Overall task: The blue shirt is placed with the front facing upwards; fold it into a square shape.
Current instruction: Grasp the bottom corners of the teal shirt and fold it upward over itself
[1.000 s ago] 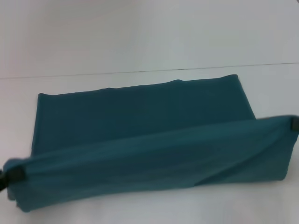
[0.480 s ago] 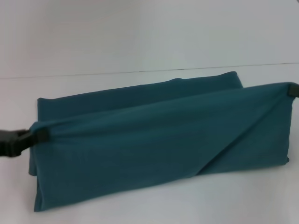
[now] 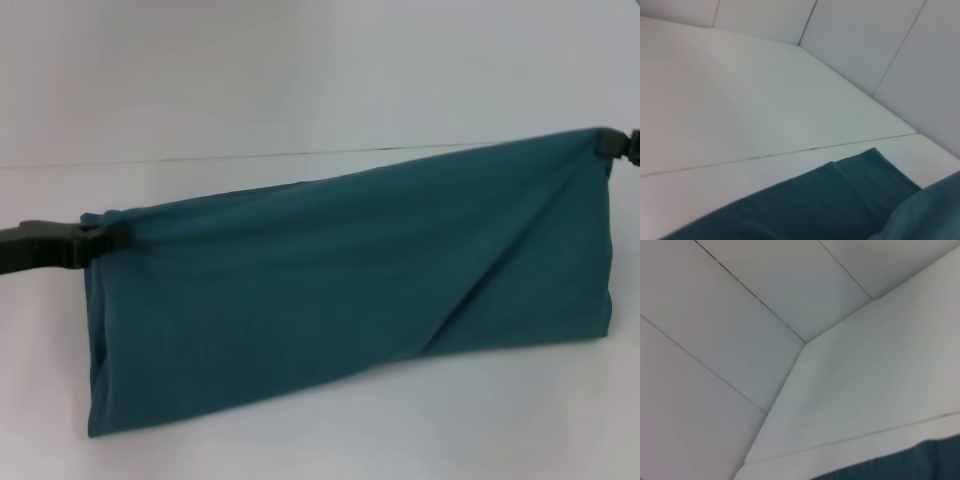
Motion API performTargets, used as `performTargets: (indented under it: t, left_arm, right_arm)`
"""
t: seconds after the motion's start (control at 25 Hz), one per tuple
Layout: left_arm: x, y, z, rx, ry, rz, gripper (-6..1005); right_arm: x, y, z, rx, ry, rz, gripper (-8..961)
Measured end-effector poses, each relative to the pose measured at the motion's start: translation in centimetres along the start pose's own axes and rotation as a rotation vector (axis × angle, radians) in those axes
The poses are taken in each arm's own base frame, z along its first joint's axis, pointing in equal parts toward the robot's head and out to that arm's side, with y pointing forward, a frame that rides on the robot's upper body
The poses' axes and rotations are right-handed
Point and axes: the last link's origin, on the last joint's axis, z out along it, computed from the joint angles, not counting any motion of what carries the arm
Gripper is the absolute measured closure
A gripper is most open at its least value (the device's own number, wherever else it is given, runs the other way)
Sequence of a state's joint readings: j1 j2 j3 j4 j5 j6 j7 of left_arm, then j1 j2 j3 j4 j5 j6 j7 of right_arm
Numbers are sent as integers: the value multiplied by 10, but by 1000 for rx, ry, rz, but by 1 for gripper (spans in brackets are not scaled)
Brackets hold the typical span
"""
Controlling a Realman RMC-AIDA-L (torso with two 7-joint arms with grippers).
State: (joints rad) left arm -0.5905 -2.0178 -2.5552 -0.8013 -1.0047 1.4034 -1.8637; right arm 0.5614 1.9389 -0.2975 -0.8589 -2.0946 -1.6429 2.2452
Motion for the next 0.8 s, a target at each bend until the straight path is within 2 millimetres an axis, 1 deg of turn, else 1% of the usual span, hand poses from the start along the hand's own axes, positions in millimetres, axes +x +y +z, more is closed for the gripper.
performTargets:
  t: [0.12, 0.28, 0.56, 0.8]
  left_arm:
    - [12, -3, 7, 30, 2, 33, 965]
    - [18, -5, 15, 56, 3, 52, 965]
    - [24, -11, 28, 104, -4, 67, 965]
    - [29, -16, 33, 143, -1, 80, 965]
  right_arm:
    - [-8, 1, 8, 21, -1, -13, 900]
    - [-14, -2, 17, 62, -6, -29, 899]
    - [-22, -10, 28, 110, -21, -30, 898]
    - [-24, -18, 36, 159, -31, -37, 897]
